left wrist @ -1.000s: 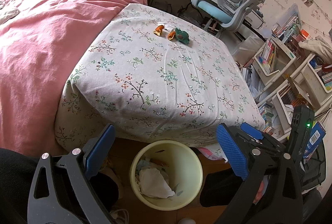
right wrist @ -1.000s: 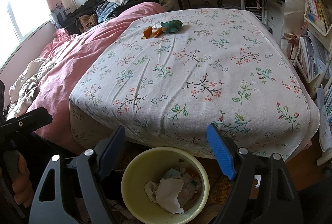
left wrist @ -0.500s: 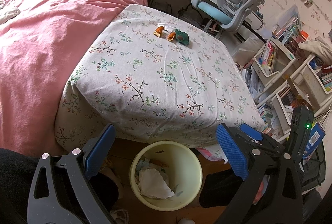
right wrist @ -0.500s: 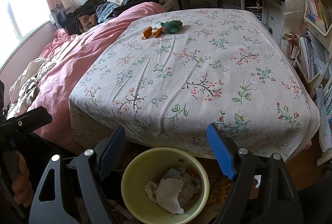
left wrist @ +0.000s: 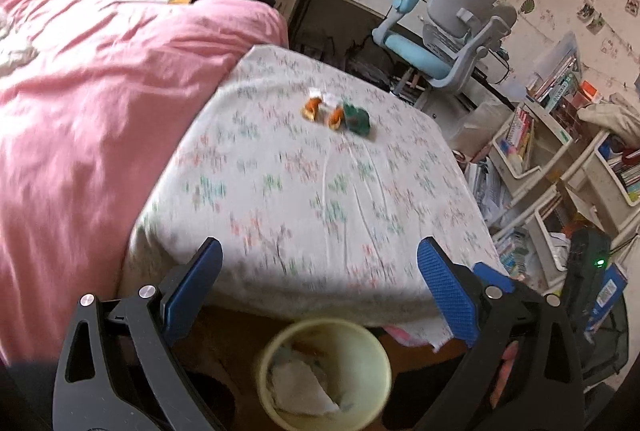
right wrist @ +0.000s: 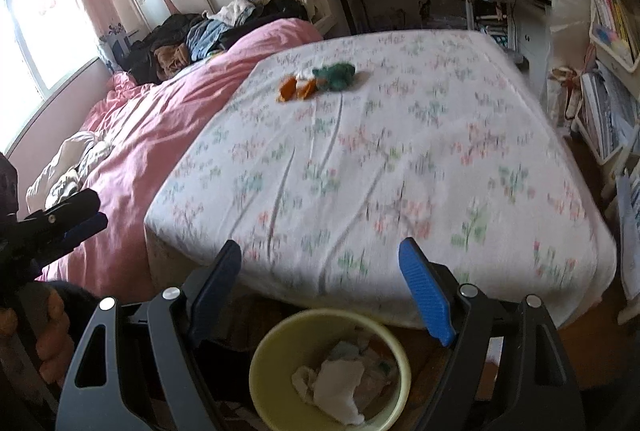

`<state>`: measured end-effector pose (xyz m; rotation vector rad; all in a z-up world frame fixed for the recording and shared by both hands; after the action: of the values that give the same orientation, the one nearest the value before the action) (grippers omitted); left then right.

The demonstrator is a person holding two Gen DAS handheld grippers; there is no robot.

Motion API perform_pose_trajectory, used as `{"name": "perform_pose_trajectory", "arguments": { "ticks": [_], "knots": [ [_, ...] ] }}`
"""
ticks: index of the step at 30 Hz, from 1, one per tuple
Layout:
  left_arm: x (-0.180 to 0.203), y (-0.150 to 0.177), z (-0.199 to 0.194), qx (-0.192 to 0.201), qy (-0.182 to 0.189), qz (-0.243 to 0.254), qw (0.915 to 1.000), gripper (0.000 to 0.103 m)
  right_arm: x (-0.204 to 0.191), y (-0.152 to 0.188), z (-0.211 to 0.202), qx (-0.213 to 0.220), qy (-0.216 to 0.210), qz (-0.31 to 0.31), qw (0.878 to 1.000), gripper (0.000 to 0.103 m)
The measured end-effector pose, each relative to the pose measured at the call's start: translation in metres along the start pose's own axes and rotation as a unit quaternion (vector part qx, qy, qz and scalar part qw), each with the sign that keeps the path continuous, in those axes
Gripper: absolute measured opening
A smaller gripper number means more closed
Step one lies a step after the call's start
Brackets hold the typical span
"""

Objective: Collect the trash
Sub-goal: 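Move both tools toward the green plush item and orange peels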

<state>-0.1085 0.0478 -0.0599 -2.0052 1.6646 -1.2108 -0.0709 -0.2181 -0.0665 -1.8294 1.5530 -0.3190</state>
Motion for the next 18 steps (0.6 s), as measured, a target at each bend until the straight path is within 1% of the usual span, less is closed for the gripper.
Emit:
{"name": "perform_pose_trajectory", "arguments": {
  "ticks": [3, 4, 6, 8, 13, 15, 18],
  "knots": [
    [-0.006, -0.023, 0.017, 0.002, -0.009, -0.001, 1.0, 0.094, 0.0, -0.017, 0.008, -0.003, 0.004, -0.001, 1.0, 0.078],
    [-0.009, -0.031, 0.025, 0.0, -0.013, -0.009, 0.9999, 0.094, 0.002, -0.027, 0.015, -0.007, 0.006, -0.002, 1.0, 0.078],
    [-0.015, -0.044, 0.04, -0.004, -0.017, -0.025, 0.9995, 0.094, 0.0, -0.038, 0.023, -0.014, 0.008, -0.007, 1.0, 0.078],
    [-0.018, -0.056, 0.055, -0.009, -0.024, -0.033, 0.9991, 0.094, -0.003, -0.055, 0.036, -0.019, 0.013, -0.027, 0.999, 0.078],
    [-0.012, -0.093, 0.096, -0.006, -0.048, -0.007, 0.9988, 0.094, -0.01, -0.084, 0.073, -0.025, 0.01, -0.048, 0.998, 0.077],
    [-0.012, -0.108, 0.119, -0.014, -0.056, 0.001, 0.9983, 0.094, -0.014, -0.089, 0.085, -0.033, -0.003, -0.047, 0.998, 0.074],
    [-0.014, -0.124, 0.153, -0.029, -0.064, 0.007, 0.9975, 0.094, -0.021, -0.095, 0.097, -0.038, -0.004, -0.065, 0.997, 0.074]
  ]
}}
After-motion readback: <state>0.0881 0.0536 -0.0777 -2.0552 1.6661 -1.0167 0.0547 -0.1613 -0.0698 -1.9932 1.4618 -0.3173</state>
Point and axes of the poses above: each gripper's, at about its wrist camera, not at the fingertips, and z roughly the way its jaws point, x to its right, y to its underside, the point moved 2 cm from there along z, roughly the way its jaws point, and after that the axes turned 5 degrees about y, right-handed, at the moved point
